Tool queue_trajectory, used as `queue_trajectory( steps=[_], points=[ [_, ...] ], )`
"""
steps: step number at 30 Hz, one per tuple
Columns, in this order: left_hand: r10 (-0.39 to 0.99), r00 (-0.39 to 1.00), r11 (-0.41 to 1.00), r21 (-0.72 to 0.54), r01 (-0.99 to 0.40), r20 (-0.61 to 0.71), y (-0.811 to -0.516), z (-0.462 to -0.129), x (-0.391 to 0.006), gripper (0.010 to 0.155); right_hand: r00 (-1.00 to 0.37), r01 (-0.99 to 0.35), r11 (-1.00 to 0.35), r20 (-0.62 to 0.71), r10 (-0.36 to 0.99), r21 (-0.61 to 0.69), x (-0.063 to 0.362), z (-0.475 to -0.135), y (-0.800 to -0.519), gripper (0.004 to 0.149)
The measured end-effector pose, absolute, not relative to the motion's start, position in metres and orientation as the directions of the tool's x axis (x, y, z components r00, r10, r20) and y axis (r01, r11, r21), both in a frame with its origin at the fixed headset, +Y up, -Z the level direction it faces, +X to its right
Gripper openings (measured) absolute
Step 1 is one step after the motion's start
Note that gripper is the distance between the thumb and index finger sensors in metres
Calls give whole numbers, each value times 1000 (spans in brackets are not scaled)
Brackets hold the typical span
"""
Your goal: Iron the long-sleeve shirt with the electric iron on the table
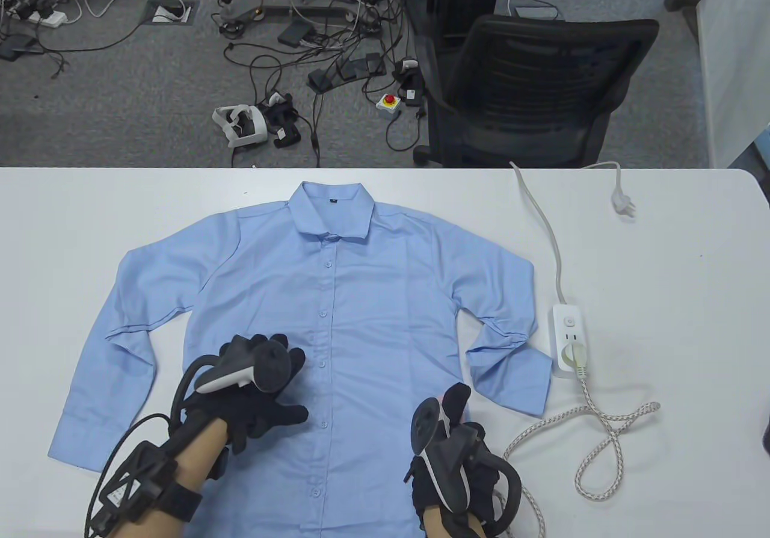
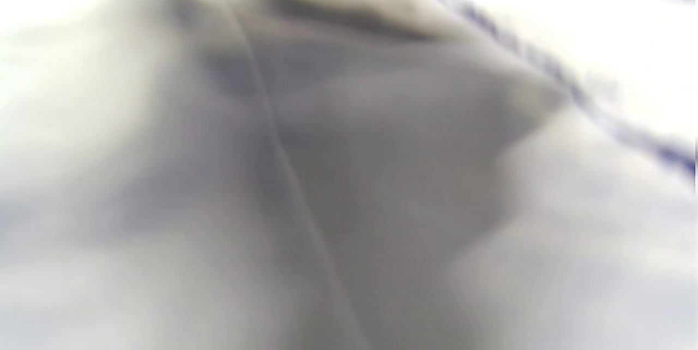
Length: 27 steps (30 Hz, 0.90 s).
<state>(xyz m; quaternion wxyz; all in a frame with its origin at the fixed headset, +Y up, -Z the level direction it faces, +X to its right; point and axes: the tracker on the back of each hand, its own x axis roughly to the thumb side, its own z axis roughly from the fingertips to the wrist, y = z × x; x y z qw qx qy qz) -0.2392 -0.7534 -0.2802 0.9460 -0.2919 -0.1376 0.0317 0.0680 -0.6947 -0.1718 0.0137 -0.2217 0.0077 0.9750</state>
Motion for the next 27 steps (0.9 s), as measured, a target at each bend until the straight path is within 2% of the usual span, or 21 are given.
queue_trajectory(
  steps=[2, 4, 7, 9, 11, 13, 16, 20, 27],
  points=[
    [154, 960, 870, -492, -20, 233, -738, -281, -261, 90, -912, -89, -995, -398, 103, -52, 60, -178, -664, 70],
    [152, 971, 879, -475, -48, 183, -730, -278, -289, 88, -919, -149, -986, -357, 167, -76, 47, -187, -634, 70],
    [114, 989, 870, -491, -52, 97, -738, -270, -327, 86, -933, -229, -971, -267, 241, -75, 20, -201, -606, 72],
    [106, 994, 853, -517, -72, 37, -746, -266, -351, 83, -939, -271, -961, -201, 278, -64, -2, -211, -601, 72],
    [130, 990, 833, -537, -135, -48, -750, -264, -372, 82, -935, -314, -948, -157, 317, -47, -23, -220, -604, 72],
    [167, 979, 841, -501, -204, -119, -751, -263, -394, 80, -935, -337, -942, -116, 335, -1, -50, -230, -613, 72],
    [184, 972, 850, -474, -231, -144, -753, -259, -406, 78, -920, -386, -922, -90, 382, 30, -81, -241, -629, 75],
    [210, 970, 842, -482, -242, -120, -755, -259, -400, 78, -868, -494, -869, -84, 489, 44, -115, -265, -659, 79],
    [187, 980, 829, -525, -193, -65, -762, -258, -379, 77, -655, -755, -655, -72, 752, 33, -137, -301, -710, 85]
  ],
)
